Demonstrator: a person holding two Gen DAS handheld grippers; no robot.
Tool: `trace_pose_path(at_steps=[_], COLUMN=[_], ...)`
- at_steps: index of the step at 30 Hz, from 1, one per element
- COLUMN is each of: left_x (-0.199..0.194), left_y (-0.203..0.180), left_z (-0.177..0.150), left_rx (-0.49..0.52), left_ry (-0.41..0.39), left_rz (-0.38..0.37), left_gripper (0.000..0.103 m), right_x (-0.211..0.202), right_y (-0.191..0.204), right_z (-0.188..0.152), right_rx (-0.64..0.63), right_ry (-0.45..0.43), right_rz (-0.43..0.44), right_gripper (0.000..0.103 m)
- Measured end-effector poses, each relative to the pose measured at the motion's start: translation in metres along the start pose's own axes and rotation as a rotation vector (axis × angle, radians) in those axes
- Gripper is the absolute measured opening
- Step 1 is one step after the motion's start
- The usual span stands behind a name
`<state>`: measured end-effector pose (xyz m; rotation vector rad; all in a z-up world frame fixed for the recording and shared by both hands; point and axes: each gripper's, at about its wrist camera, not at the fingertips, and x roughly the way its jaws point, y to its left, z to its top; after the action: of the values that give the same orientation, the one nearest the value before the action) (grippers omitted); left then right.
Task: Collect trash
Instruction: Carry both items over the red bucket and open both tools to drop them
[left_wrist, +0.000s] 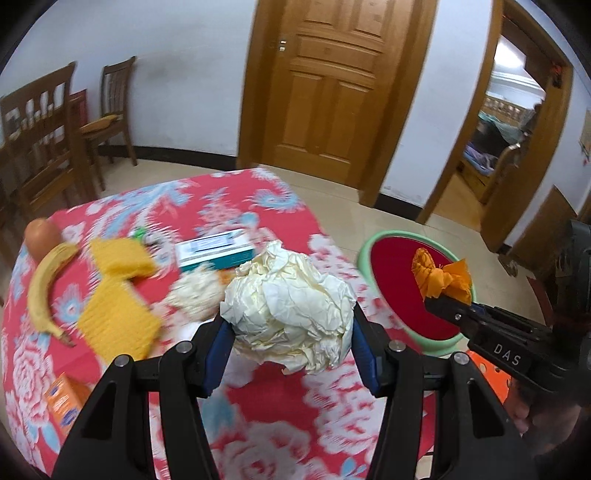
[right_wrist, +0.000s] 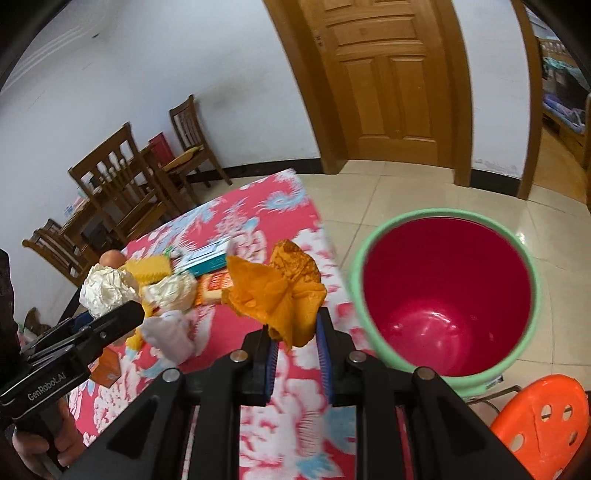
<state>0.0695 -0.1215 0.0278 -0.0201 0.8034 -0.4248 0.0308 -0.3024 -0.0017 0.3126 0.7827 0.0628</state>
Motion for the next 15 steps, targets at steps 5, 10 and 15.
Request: trace_pose_path(at_steps=[5,10,15], left_x=[0.019,0.042,0.069], left_y=[-0.033,-0.064,-0.091], left_z=[0.007,0.012,0.016], left_rx=[0.052,0.098,0.139], left_ry=[0.027,0.059,0.098], left_rz=[-0.047,-0.084,-0.114], left_gripper=[0.058,0.058,0.058], right_x=[-0.003,-0.006,-0.004], right_y=[-0.032,-0.065,-0.096], right_z=[0.003,0.003,0.002], right_rx=[0.052,0.108,0.151], right_ry=[-0.001,0.0,0.013], right_rz=[-0.039,-0.083,-0.115], right_gripper=[0.021,0.022,0.022])
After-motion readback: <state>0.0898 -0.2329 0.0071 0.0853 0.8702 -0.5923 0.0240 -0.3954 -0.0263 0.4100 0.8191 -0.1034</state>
